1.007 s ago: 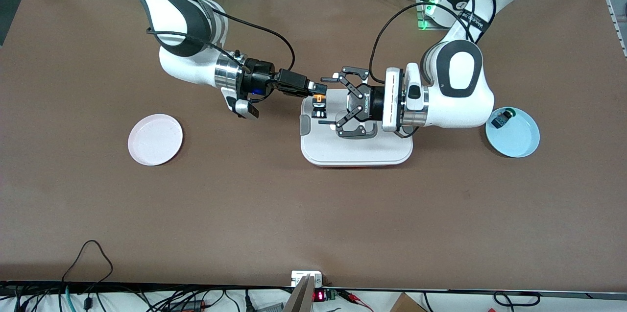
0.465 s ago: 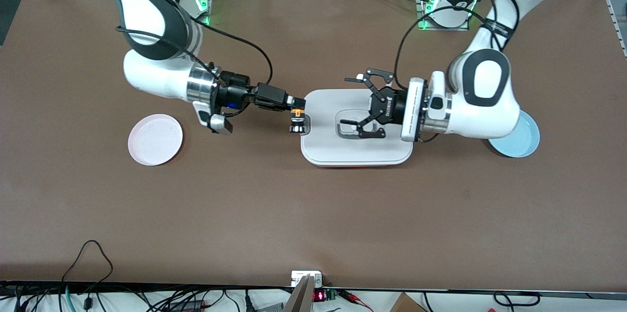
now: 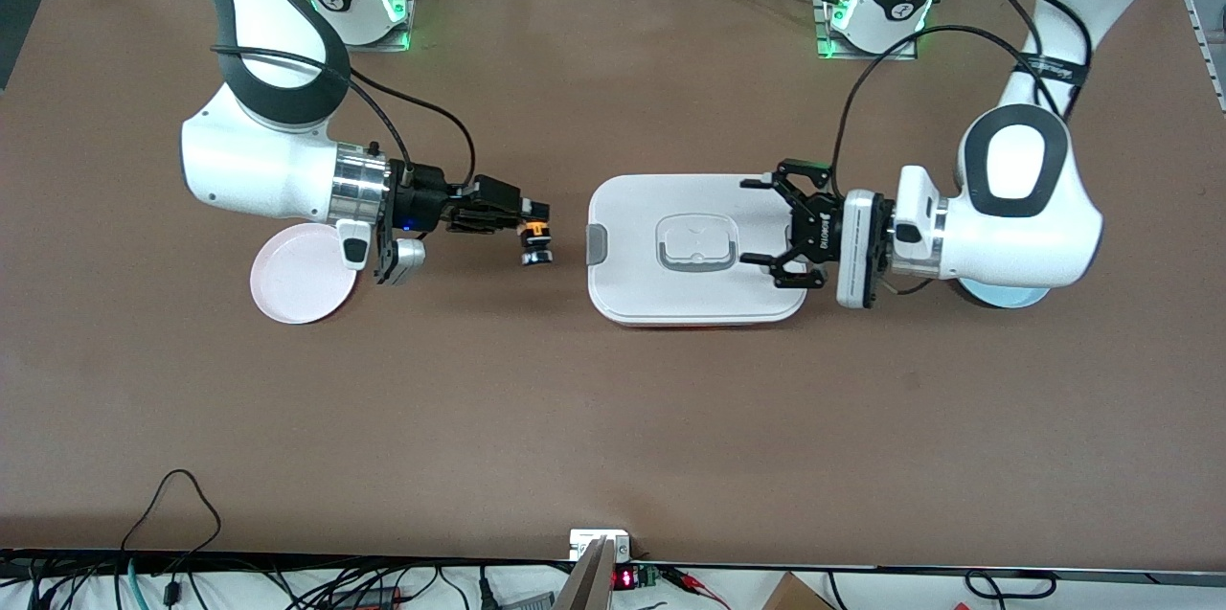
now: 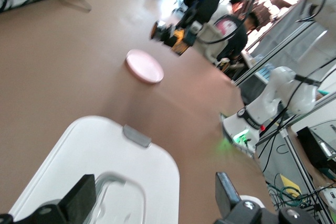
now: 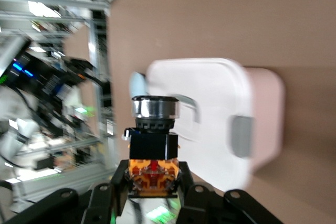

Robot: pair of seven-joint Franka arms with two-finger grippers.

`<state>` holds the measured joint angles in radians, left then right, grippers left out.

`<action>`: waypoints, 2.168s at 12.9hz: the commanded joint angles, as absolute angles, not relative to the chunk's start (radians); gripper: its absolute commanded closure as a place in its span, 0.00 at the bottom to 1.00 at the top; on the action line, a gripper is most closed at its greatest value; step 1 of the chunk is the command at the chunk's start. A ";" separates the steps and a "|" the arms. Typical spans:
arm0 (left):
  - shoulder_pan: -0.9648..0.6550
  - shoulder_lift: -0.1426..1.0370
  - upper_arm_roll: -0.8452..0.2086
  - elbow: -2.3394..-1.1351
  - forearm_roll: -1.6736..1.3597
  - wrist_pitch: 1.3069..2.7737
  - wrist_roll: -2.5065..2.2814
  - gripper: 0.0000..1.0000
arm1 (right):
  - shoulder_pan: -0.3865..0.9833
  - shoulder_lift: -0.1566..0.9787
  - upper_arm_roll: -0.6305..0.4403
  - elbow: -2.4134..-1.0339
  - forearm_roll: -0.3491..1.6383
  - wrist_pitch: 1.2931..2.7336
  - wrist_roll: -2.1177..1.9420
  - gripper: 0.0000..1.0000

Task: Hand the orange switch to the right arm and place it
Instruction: 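Carry the switch with the right gripper over the white plate, then lower the switch onto the white plate and open the right gripper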

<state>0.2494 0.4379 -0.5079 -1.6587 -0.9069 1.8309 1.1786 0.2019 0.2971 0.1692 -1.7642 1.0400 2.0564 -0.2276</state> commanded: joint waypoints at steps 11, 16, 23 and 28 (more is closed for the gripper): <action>0.328 0.417 -0.508 -1.318 -0.181 1.378 0.514 0.00 | 0.091 0.266 0.060 -1.759 0.052 1.872 -0.258 0.99; 0.321 0.417 -0.518 -1.213 0.032 1.285 0.361 0.00 | 0.077 0.192 -0.026 -2.152 -0.034 2.312 -0.271 0.99; 0.299 0.364 -0.526 -1.209 0.190 1.281 0.134 0.00 | 0.037 0.323 -0.037 -2.257 -0.038 2.594 -0.279 0.98; 0.253 0.175 -0.422 -1.412 0.148 1.490 -0.004 0.00 | 0.029 0.376 -0.037 -2.249 -0.034 2.654 -0.279 0.05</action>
